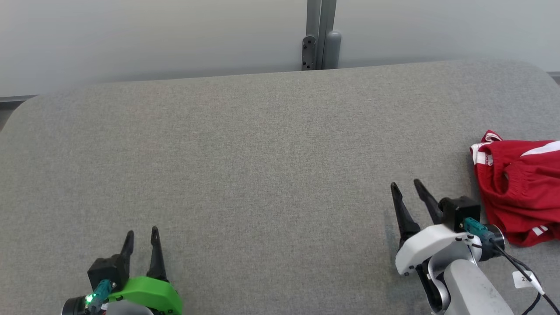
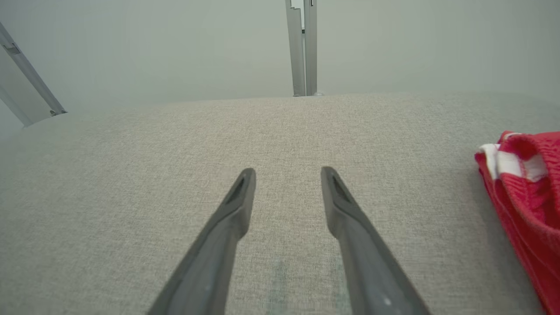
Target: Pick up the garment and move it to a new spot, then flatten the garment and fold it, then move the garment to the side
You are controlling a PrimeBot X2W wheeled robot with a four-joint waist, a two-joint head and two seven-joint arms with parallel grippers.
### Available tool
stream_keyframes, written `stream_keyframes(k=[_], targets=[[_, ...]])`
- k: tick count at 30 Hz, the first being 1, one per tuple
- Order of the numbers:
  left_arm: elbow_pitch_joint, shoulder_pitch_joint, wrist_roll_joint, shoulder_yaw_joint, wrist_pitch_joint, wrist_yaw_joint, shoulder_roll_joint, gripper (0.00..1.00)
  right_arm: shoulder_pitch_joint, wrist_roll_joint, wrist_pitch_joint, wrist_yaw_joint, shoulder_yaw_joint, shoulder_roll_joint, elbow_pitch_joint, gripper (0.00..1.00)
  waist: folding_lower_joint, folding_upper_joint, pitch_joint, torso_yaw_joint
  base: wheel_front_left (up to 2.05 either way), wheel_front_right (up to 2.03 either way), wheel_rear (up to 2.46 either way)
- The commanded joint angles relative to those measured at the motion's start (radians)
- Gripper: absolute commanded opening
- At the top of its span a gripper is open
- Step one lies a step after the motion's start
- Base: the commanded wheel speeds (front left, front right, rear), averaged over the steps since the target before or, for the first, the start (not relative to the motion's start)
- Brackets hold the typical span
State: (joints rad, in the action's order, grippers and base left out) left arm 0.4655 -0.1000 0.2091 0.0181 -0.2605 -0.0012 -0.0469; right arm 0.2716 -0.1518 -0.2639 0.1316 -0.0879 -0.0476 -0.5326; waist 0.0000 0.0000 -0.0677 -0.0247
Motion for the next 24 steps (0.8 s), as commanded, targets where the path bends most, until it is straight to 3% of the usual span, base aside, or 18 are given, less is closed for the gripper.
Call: stream_keyframes(k=[1,4,24], targets=[[0.004,0.002,0.002,-0.001,0.002,0.0,0.001,0.0,-0.003,-0.002,0.001,0.0,0.001,0.001,-0.004,0.0,0.0,0.0,0.0,0.0,0.0,0.0,0.0],[0.027,0.009,0.016,-0.005,0.012,-0.002,0.004,0.0,-0.024,-0.017,0.007,0.0,0.006,0.004,-0.023,0.0,0.0,0.0,0.0,0.0,0.0,0.0,0.0],[-0.039,0.005,0.37,-0.036,0.102,-0.035,0.002,0.0,-0.06,-0.385,0.1,0.0,0.055,0.002,0.06,0.0,0.0,0.0,0.011,0.004,0.0,0.0,0.0]])
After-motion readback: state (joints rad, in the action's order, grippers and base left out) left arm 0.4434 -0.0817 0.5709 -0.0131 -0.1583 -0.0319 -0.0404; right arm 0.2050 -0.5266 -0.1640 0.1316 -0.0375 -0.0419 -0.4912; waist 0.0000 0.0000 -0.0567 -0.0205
